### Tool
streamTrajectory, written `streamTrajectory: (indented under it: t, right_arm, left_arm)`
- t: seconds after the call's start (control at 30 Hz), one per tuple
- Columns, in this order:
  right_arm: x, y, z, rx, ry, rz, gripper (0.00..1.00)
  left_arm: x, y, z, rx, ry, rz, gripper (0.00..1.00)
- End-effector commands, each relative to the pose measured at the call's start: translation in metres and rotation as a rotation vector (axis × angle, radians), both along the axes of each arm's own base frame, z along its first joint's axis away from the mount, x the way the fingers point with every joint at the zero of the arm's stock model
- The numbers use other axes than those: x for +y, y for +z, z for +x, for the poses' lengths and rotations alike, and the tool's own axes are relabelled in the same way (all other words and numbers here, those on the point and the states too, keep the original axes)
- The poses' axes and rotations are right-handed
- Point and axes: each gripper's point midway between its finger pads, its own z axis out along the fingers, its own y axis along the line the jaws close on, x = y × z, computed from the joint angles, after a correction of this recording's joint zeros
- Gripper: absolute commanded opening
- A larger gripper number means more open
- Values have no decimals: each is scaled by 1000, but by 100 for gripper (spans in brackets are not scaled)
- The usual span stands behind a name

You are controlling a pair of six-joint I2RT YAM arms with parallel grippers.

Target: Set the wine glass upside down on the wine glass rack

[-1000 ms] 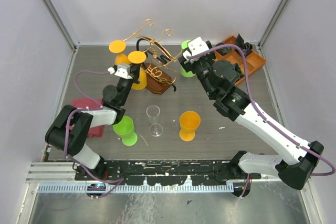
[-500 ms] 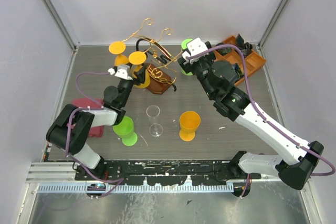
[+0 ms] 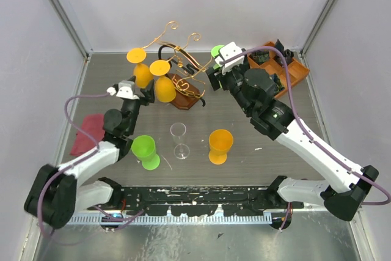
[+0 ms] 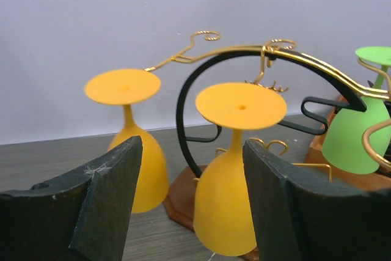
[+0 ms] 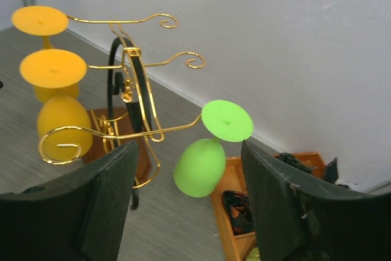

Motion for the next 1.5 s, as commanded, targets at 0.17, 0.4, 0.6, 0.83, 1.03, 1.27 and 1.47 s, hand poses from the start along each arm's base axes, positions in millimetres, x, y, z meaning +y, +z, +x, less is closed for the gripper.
streamTrajectory:
  t: [0.17, 0.4, 0.6, 0.83, 1.03, 1.27, 1.47]
  right_arm:
    - [27, -31, -25, 279, 121, 194, 75]
    - [43, -91, -47, 576, 154, 198, 75]
    - [14, -130, -70, 761, 22, 144, 75]
    - [-24, -157, -95, 888, -163, 171, 75]
    - [-38, -200, -114, 999, -257, 170, 73]
    - [-43, -237, -119, 1048, -293, 119, 67]
    - [-38, -245, -117, 1059, -271, 85, 32]
  left_arm:
    - [40, 37, -37, 157, 116, 104, 79]
    - [47, 79, -49, 240, 118, 134, 80]
    - [30, 108, -53, 358, 30, 83, 80]
    - [8, 140, -58, 358, -92, 31, 80]
    - [1, 140, -53, 368, -115, 37, 80]
    - [1, 139, -51, 352, -112, 33, 80]
    - [2, 143, -51, 341, -108, 36, 80]
